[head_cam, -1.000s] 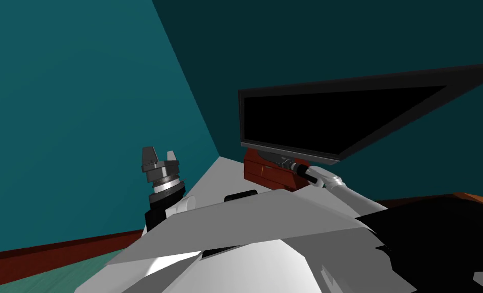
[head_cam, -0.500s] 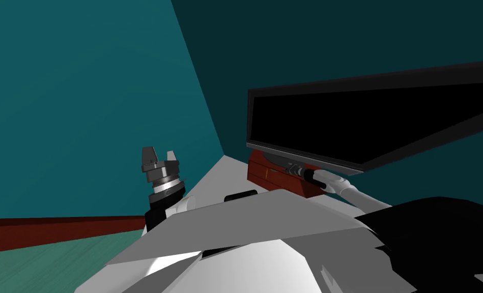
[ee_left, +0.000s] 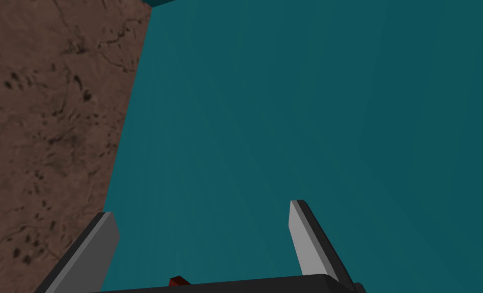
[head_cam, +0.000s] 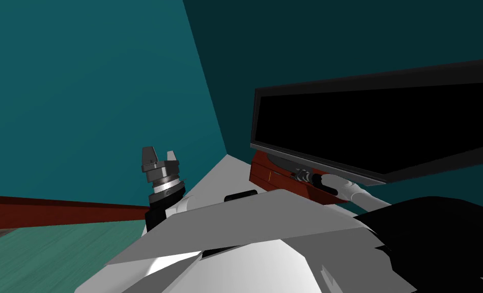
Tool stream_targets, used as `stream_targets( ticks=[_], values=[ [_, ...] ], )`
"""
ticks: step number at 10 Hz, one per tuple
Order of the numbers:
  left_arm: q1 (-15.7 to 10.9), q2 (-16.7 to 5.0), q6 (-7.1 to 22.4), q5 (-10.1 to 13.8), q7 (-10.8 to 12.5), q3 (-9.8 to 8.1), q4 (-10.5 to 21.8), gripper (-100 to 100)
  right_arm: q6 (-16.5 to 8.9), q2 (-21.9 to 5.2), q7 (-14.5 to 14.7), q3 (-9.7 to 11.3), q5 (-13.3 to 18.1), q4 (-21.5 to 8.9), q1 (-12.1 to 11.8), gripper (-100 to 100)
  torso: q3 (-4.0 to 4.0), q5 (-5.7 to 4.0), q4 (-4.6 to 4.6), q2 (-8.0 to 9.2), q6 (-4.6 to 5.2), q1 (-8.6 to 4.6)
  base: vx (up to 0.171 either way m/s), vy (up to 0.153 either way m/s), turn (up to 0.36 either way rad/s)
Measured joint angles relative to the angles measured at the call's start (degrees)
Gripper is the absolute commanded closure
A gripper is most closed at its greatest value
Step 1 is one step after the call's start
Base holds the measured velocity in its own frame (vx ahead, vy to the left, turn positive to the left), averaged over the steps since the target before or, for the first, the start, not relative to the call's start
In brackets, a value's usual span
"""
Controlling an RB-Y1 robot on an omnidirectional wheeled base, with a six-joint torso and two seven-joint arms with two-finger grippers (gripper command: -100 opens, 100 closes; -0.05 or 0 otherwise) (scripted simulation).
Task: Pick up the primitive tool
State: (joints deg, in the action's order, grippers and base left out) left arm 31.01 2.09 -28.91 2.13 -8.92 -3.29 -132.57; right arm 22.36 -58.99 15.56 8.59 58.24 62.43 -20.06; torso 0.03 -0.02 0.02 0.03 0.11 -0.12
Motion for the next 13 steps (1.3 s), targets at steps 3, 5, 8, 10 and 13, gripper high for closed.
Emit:
stream_targets(
  ticks=[3, 5, 8, 10, 13],
  values=[
    [0.00, 0.00, 0.00, 0.00, 0.00, 0.00, 0.00, 0, -0.27, -0.25, 0.48, 1.43, 2.29, -2.84, 0.04, -100, 0.01, 0.01, 0.00, 0.02, 0.01, 0.01, 0.016, 0.001, 0.086],
    [-0.01, 0.00, 0.00, 0.00, 0.00, 0.00, 0.00, 0, 0.69, -0.41, 1.69, 1.17, 3.12, -5.67, -0.29, -100, 0.02, 0.01, 0.01, 0.02, -0.03, 0.01, 0.022, -0.003, 0.133],
    [0.00, 0.00, 0.00, 0.00, 0.00, 0.00, 0.00, 0, 1.93, -0.29, 4.16, 2.09, 5.89, -12.21, 0.18, -100, -0.02, -0.01, -0.01, -0.04, -0.03, -0.04, 0.030, -0.011, 0.132],
    [0.00, 0.00, 0.00, 0.00, 0.00, 0.00, 0.00, 0, 0.98, -1.12, 3.08, 4.12, 8.08, -12.79, -0.50, -100, 0.00, 0.00, 0.00, 0.00, -0.01, -0.02, 0.023, -0.011, 0.111],
    [0.00, 0.00, 0.00, 0.00, 0.00, 0.00, 0.00, 0, 1.38, -1.74, 4.20, 4.44, 9.76, -15.78, -2.25, -100, 0.03, 0.01, 0.01, 0.05, 0.00, -0.01, 0.011, -0.008, 0.055]
  ],
)
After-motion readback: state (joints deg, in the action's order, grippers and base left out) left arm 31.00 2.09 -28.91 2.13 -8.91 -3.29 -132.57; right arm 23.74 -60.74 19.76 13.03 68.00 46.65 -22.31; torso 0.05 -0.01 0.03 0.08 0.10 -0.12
